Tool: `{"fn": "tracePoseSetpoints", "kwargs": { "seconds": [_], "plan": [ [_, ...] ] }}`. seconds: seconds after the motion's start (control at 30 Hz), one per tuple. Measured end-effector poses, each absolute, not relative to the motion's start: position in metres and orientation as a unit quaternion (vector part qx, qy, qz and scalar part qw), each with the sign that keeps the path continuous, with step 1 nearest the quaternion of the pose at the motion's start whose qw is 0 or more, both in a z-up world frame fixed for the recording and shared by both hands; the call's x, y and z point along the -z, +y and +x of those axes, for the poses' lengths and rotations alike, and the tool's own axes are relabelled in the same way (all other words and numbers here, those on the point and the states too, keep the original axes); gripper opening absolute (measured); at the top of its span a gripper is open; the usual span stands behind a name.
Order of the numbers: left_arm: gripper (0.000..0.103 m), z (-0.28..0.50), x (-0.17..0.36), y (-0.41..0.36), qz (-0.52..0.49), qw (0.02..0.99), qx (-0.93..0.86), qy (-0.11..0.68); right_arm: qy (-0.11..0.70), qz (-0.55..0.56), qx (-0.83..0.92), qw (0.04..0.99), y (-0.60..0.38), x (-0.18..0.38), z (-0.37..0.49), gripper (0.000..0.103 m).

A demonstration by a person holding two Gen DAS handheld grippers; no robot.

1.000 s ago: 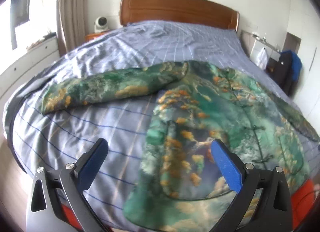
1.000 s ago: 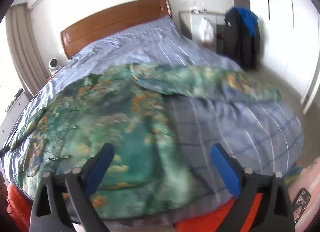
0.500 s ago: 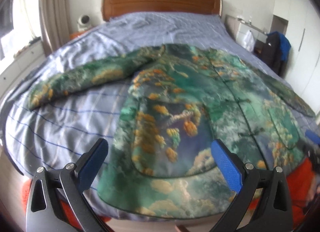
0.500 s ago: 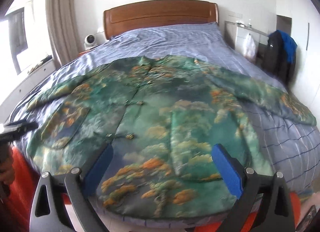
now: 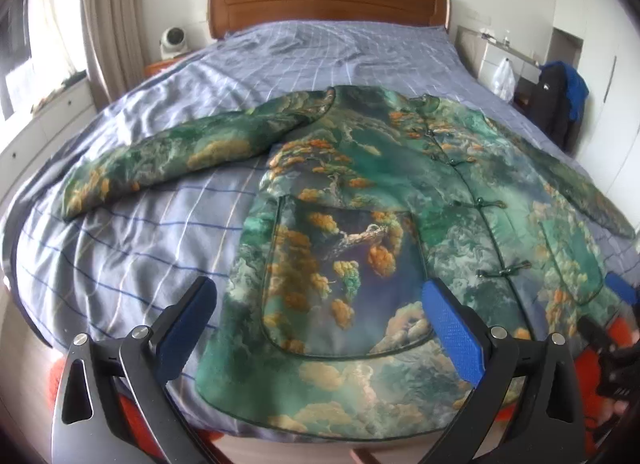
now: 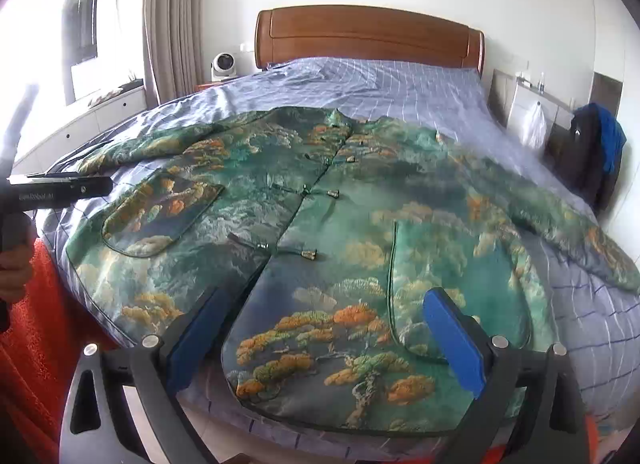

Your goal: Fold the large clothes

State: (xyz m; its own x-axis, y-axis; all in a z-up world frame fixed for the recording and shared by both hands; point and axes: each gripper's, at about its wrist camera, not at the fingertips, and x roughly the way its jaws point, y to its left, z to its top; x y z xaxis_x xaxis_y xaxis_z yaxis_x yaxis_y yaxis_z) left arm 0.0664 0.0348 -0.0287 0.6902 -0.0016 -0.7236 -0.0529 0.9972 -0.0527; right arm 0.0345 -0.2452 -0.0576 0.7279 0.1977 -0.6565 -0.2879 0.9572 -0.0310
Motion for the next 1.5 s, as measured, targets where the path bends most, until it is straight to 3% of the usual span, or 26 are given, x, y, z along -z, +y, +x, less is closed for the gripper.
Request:
{"fn": "tracePoseSetpoints", "kwargs": {
  "seconds": [0.37, 0.67, 0.93, 1.5],
  "plan": [
    [0.103, 0.065, 0.022, 0.026, -0.008, 0.922, -0.024, 0.387, 0.341, -0.076, -0.124, 0.929, -0.239, 0.059, 0.033, 0.098],
    [0.103, 0.057, 0.01, 0.027, 0.021, 0.941, -0.075, 0.331, 0.335, -0.085, -0.124, 0.93, -0.235, 0.059, 0.031, 0.101],
    [0.103, 0.063, 0.018, 0.018, 0.04, 0.928, -0.045, 0.367, 0.343, -0.084, -0.127, 0.927, -0.233, 0.063, 0.031, 0.101],
    [0.103, 0.065, 0.016, 0.023, 0.022, 0.928, -0.034, 0.37, 0.347, -0.068, -0.119, 0.928, -0.241, 0.061, 0.036, 0.101]
  ]
}}
